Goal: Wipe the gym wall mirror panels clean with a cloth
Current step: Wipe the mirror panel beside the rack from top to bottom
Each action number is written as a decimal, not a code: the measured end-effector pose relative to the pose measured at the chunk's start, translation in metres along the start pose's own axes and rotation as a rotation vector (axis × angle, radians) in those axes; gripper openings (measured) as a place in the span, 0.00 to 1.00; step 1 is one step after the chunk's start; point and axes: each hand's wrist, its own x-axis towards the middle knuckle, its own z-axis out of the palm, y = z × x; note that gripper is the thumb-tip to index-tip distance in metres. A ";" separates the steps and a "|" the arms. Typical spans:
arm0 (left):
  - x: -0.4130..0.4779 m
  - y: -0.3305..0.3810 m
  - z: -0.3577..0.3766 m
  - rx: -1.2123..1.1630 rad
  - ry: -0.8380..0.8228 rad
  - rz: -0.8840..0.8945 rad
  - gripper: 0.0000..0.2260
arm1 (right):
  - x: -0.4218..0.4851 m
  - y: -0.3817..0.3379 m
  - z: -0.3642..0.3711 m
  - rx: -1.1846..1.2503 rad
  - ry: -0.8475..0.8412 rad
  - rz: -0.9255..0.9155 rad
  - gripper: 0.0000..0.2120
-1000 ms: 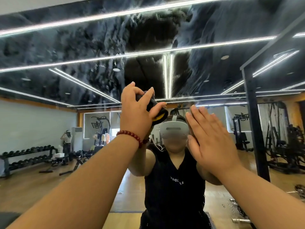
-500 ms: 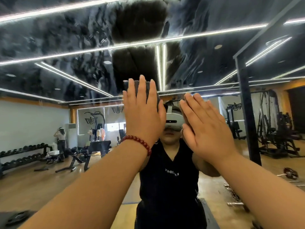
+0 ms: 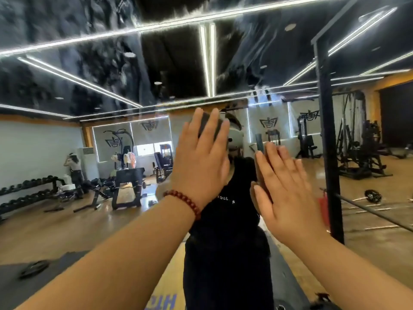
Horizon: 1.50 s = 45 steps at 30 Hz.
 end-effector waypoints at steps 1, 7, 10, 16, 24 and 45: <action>-0.024 0.013 0.004 -0.013 -0.045 0.142 0.26 | -0.014 -0.001 0.002 -0.006 -0.014 0.011 0.29; -0.049 0.014 0.001 -0.030 -0.079 0.162 0.25 | -0.052 0.002 0.010 -0.068 -0.043 0.029 0.29; -0.011 0.005 -0.003 -0.107 0.011 -0.246 0.24 | -0.056 -0.003 0.016 -0.077 -0.006 0.074 0.29; -0.071 0.058 0.017 -0.108 -0.064 0.182 0.24 | -0.063 0.003 0.023 -0.135 0.031 0.035 0.29; -0.068 0.027 0.008 -0.155 0.049 -0.145 0.21 | -0.066 0.004 0.025 -0.149 0.054 0.025 0.29; -0.178 0.111 0.027 -0.242 -0.058 -0.035 0.24 | -0.141 -0.015 0.029 0.002 -0.120 0.178 0.28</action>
